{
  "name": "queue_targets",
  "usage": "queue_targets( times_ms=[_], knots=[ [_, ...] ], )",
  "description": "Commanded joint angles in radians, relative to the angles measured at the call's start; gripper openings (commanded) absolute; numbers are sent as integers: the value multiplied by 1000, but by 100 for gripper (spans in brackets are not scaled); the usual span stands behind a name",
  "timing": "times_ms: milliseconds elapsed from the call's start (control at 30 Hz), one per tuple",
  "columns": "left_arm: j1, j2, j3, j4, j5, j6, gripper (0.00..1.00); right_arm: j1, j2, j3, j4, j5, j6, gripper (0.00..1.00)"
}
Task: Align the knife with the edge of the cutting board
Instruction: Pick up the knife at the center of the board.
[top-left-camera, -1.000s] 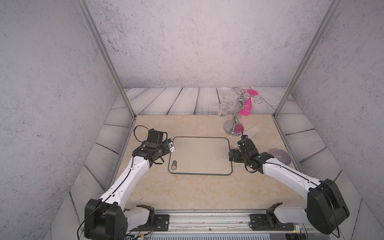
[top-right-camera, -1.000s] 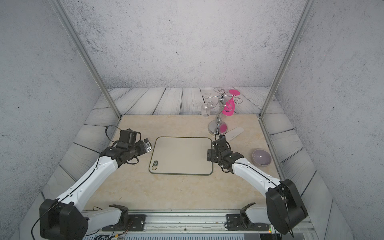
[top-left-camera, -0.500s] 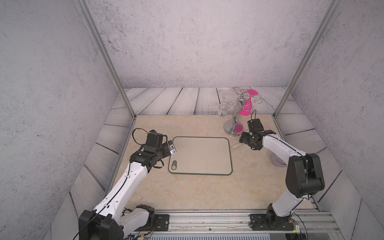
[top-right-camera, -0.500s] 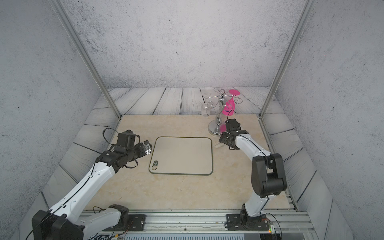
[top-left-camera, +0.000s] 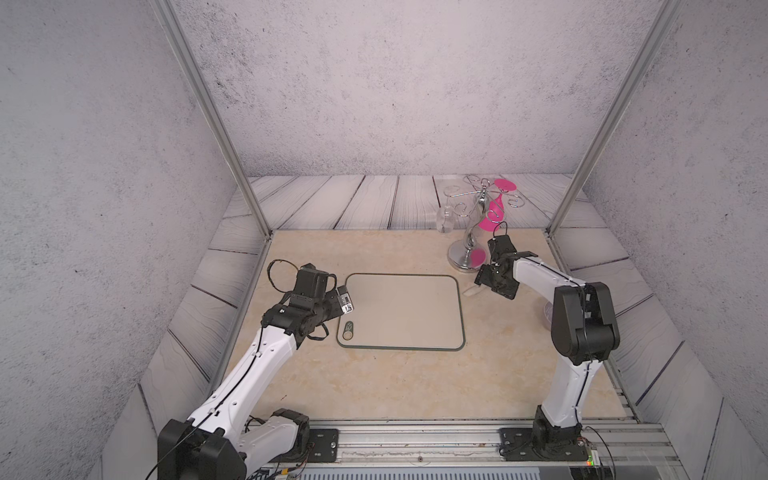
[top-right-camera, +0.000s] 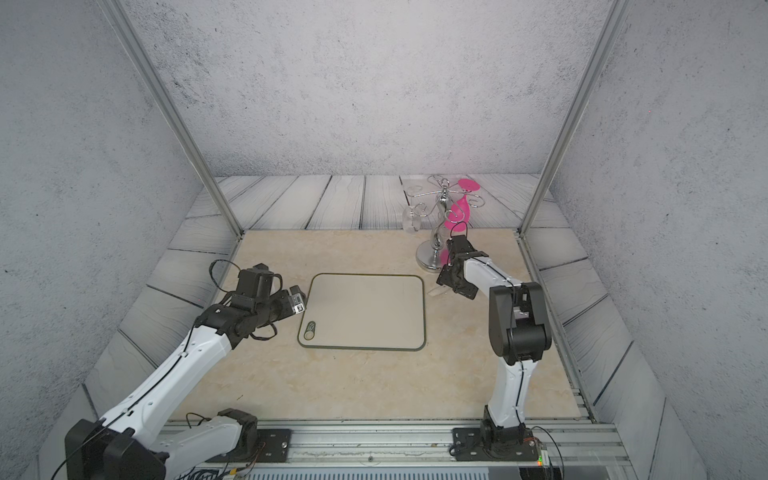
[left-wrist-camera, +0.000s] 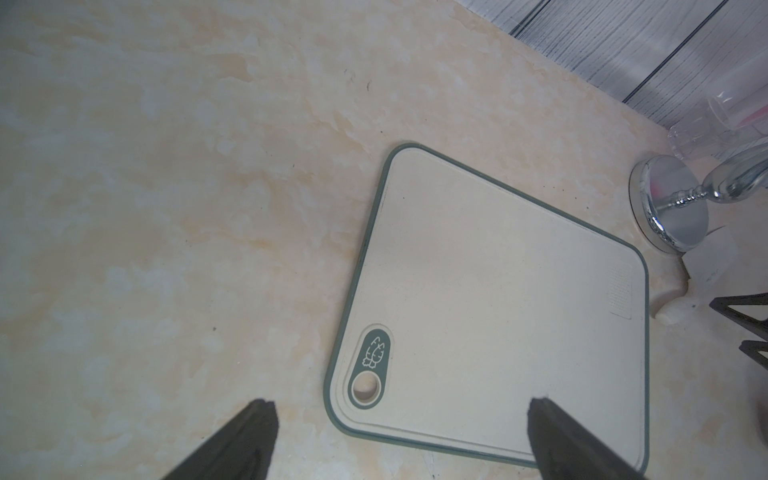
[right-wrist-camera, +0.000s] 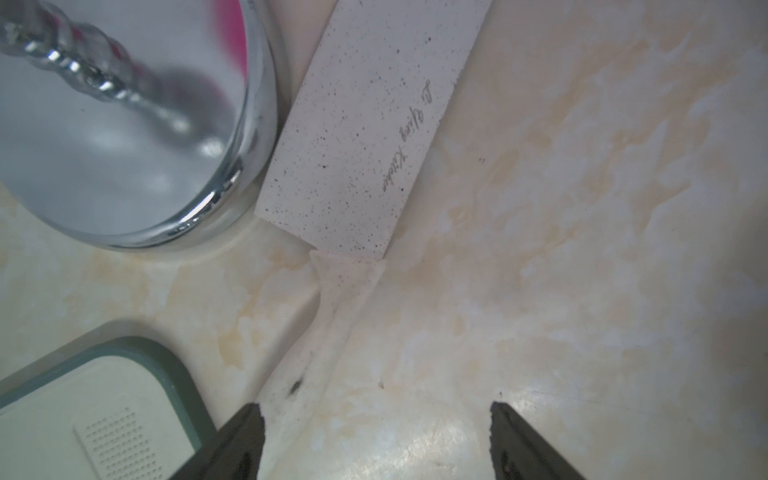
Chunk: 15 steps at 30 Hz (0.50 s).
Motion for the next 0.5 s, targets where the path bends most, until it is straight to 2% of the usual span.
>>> queue_targets(
  times_ms=[0, 233, 467],
  knots=[
    [-4, 0, -7, 1, 2, 15, 100, 0, 41, 26, 2, -1, 22, 85],
    [-5, 7, -6, 0, 8, 17, 100, 0, 87, 62, -5, 6, 22, 85],
    [-5, 3, -8, 0, 7, 19, 100, -10, 77, 11, -2, 41, 18, 82]
  ],
)
